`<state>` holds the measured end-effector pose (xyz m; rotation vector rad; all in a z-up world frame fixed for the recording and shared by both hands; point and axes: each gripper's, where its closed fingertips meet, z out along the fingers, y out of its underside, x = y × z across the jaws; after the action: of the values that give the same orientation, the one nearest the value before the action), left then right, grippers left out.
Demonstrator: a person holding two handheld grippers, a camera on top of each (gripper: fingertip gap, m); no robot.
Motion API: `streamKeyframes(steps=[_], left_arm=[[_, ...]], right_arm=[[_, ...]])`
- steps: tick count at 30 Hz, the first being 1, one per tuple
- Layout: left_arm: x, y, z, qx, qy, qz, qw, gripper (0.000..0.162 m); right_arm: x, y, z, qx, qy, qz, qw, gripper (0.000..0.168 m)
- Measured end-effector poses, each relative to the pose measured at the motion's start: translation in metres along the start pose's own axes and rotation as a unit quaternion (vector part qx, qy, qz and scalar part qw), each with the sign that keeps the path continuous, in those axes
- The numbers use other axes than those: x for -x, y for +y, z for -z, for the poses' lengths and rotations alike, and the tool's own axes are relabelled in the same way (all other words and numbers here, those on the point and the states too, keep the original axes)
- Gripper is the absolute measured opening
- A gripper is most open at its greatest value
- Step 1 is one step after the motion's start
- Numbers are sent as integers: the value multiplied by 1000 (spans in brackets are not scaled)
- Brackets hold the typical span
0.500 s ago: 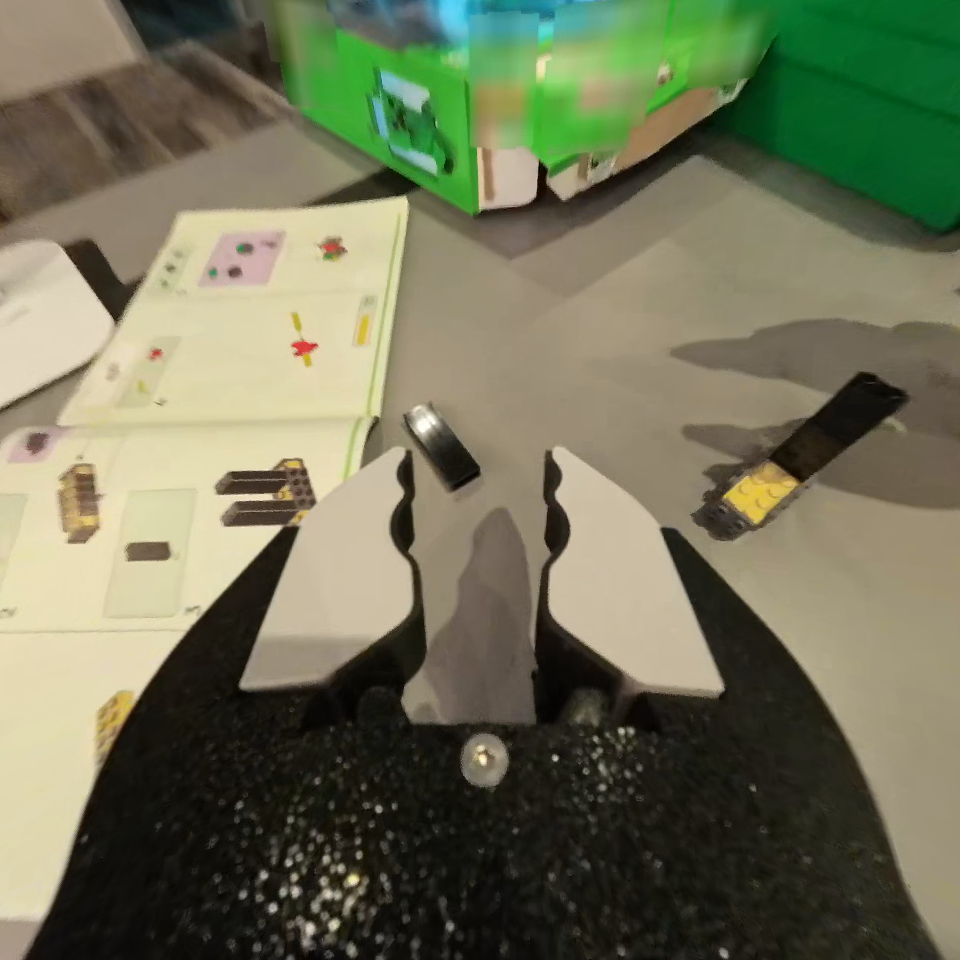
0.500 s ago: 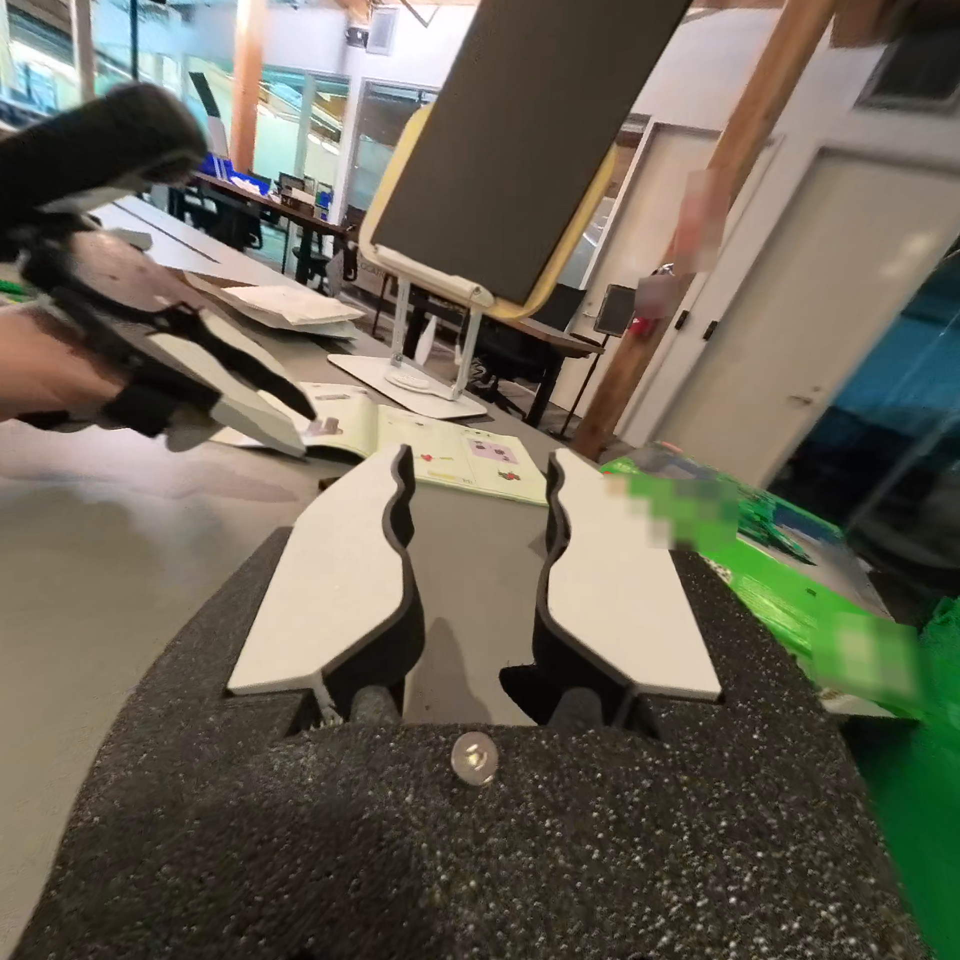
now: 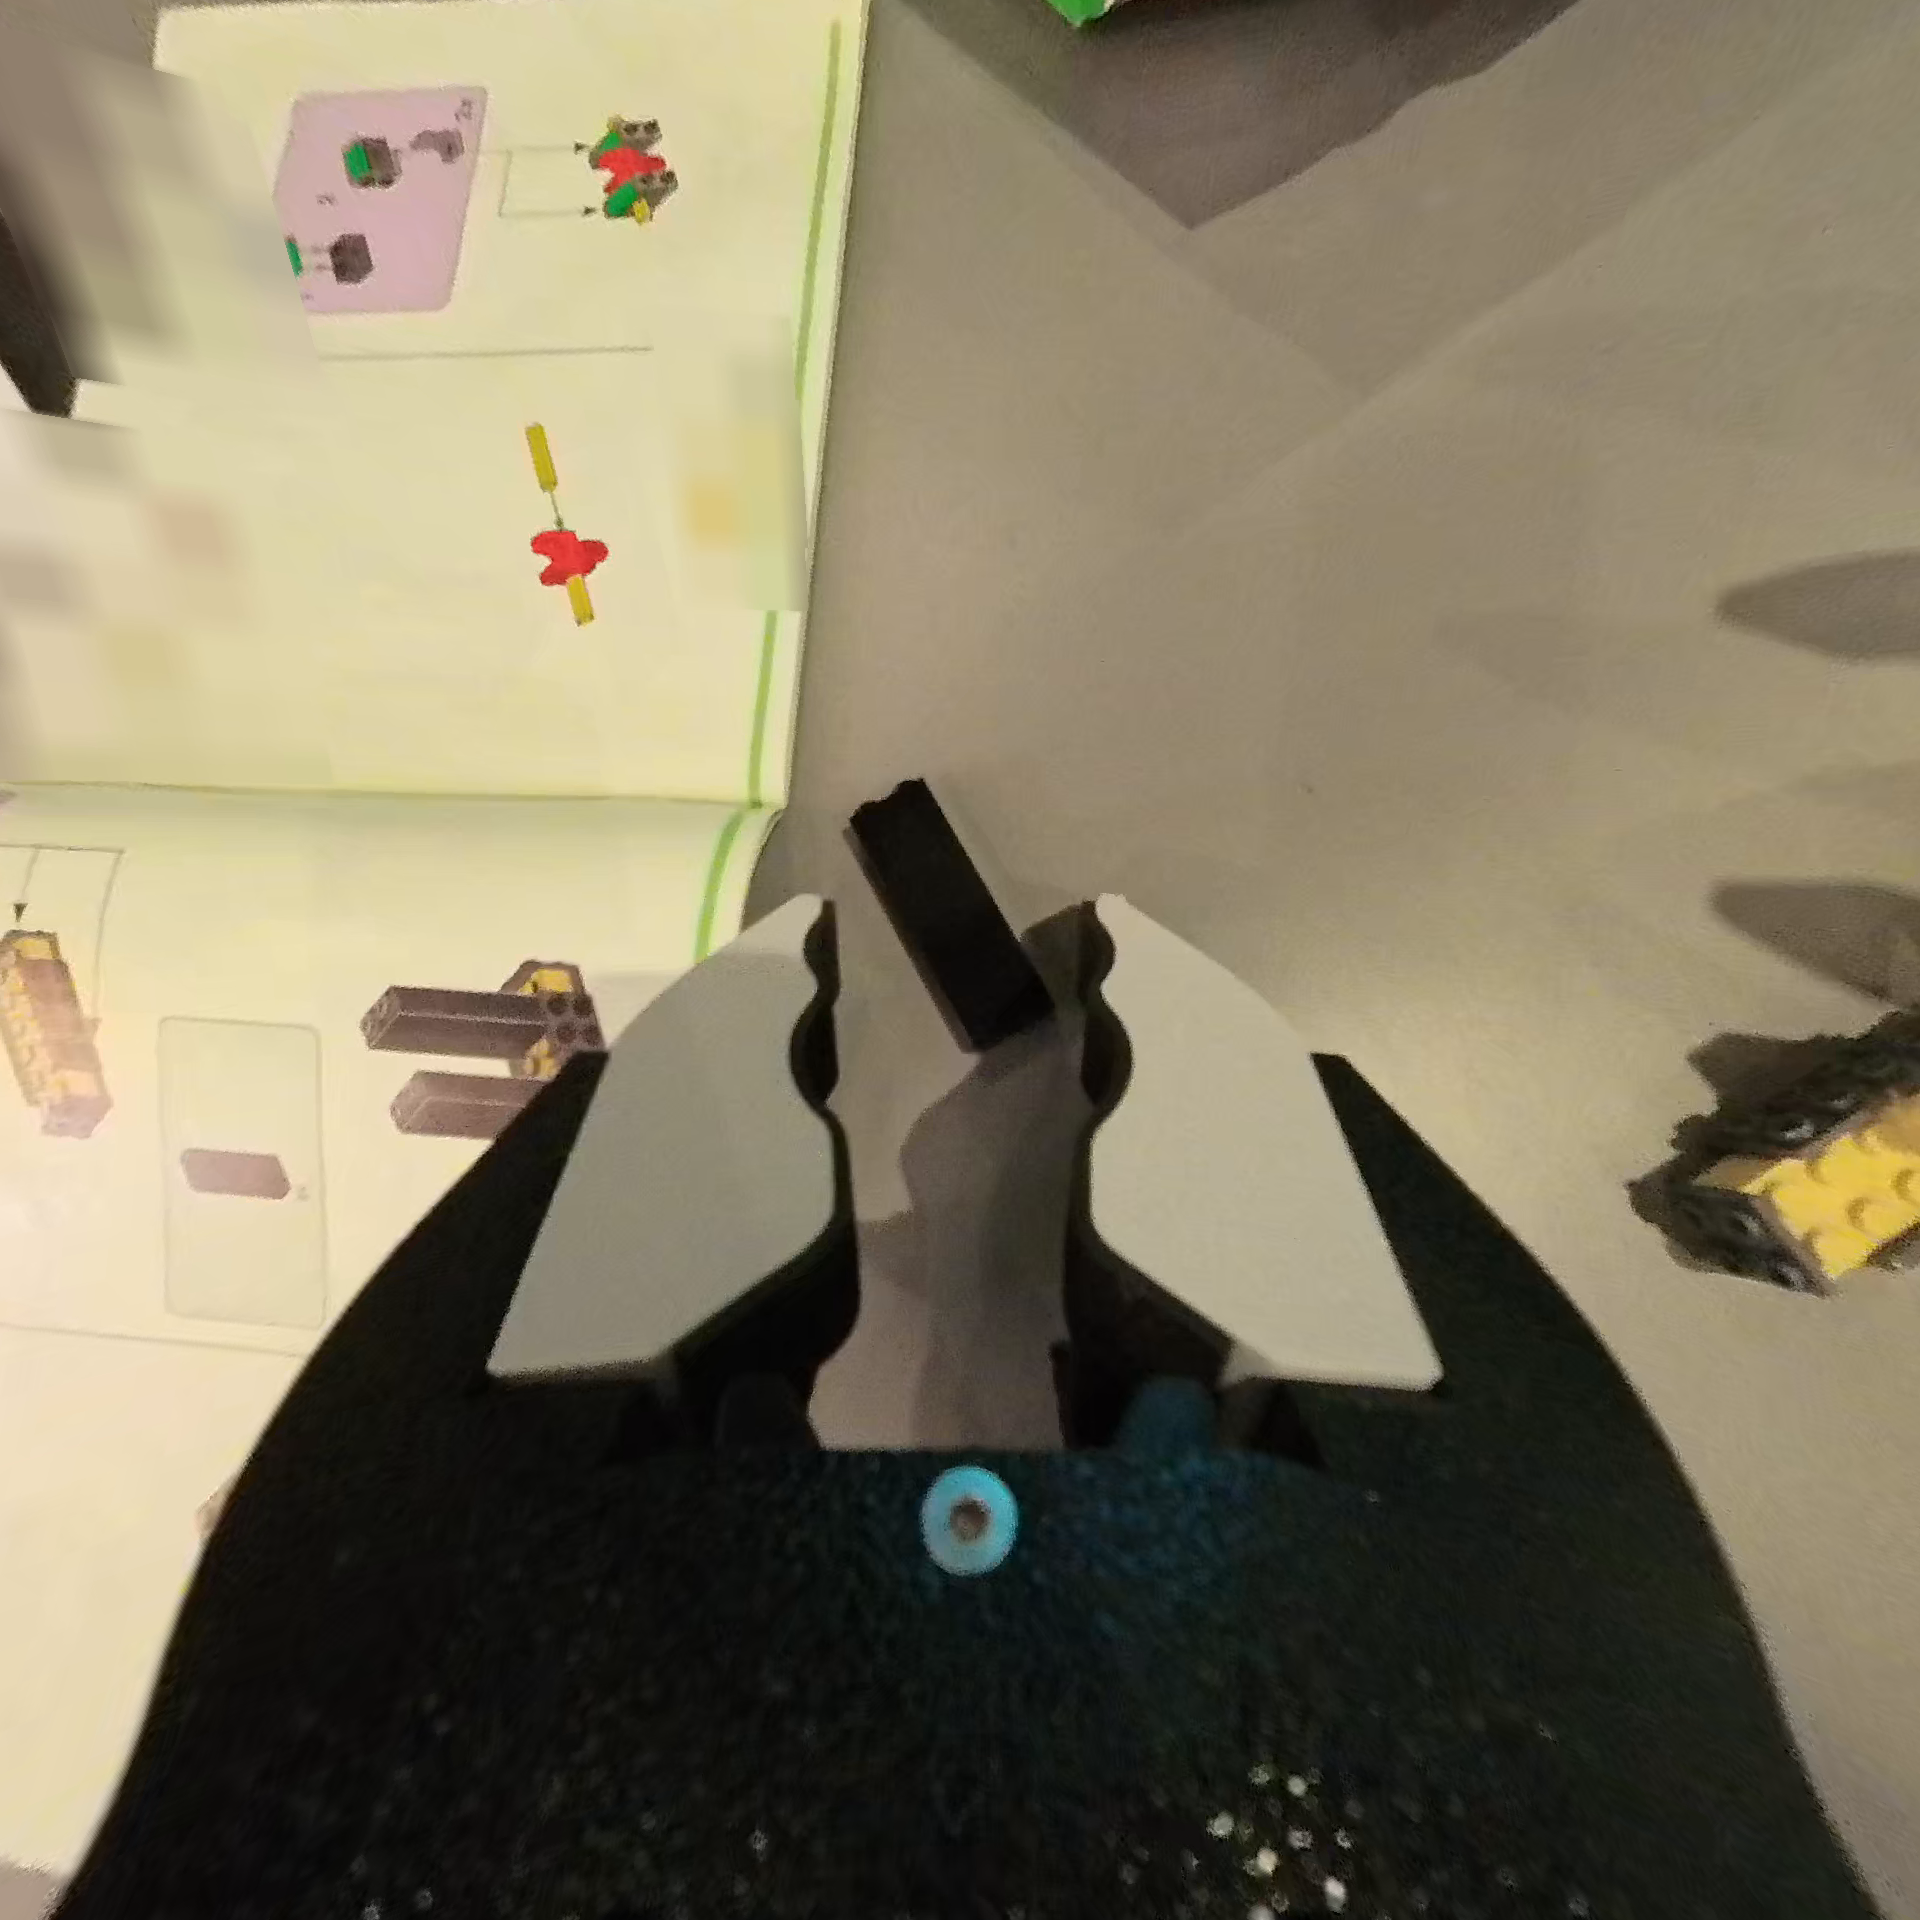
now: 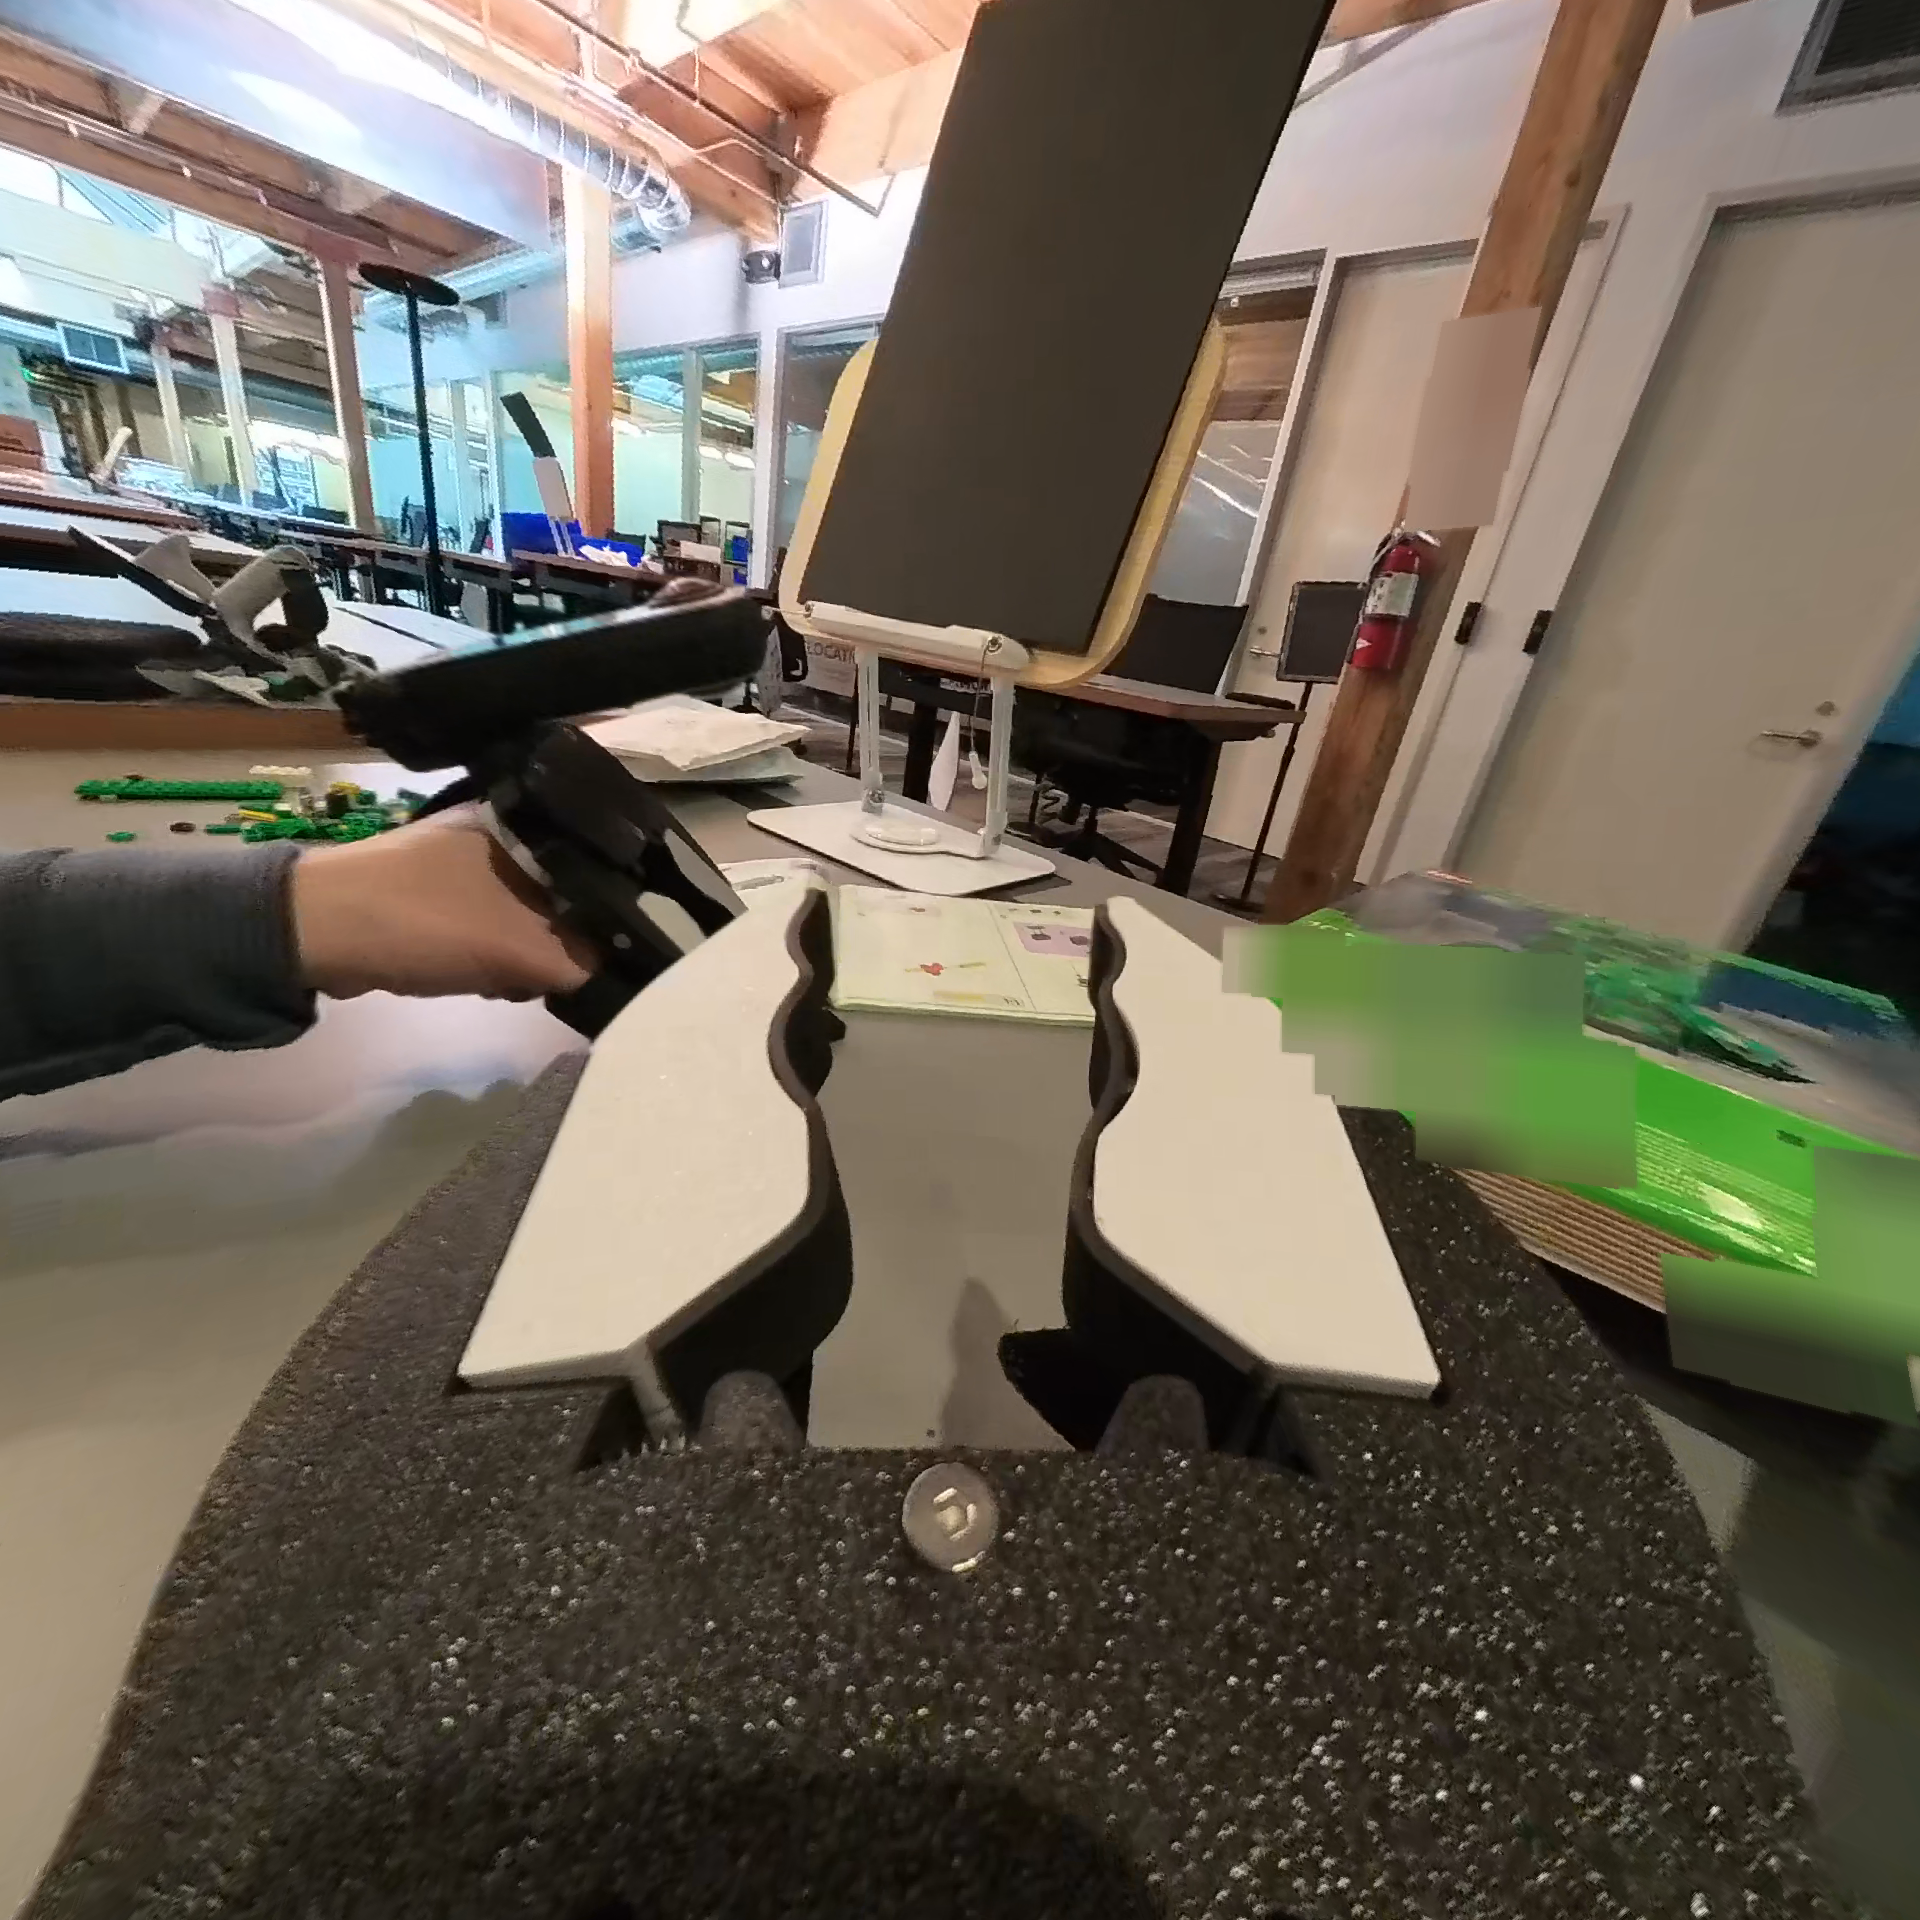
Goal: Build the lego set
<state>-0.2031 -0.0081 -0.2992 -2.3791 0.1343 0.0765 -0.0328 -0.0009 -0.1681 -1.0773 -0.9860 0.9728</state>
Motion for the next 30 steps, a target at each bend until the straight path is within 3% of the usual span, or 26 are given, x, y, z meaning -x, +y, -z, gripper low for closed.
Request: streamKeyframes(steps=[4, 7, 11, 16, 22, 26, 30], left_arm=[[0, -1, -3, 12, 12, 19, 1000, 40], [-3, -1, -4, 17, 22, 14, 1000, 16], [-4, 0, 5, 1, 9, -46, 999, 16], [-27, 3, 57, -112, 68, -66, 989, 16], [-56, 63, 119, -103, 205, -66, 971, 16], [-57, 54, 162, -253, 258, -26, 932, 16], [-45, 38, 214, -456, 295, 1, 840, 16]], right_arm=[[2, -2, 0, 0, -5, 5, 1000, 47], [1, -3, 1, -1, -7, -1, 1000, 47], [-1, -3, 2, -2, -7, -13, 1000, 47], [-5, -9, 5, -9, 1, -4, 1000, 47], [0, -9, 4, -7, -7, -4, 1000, 46], [17, -16, -1, 0, -35, 43, 998, 41], [64, -52, -11, -19, -107, 58, 992, 38]])
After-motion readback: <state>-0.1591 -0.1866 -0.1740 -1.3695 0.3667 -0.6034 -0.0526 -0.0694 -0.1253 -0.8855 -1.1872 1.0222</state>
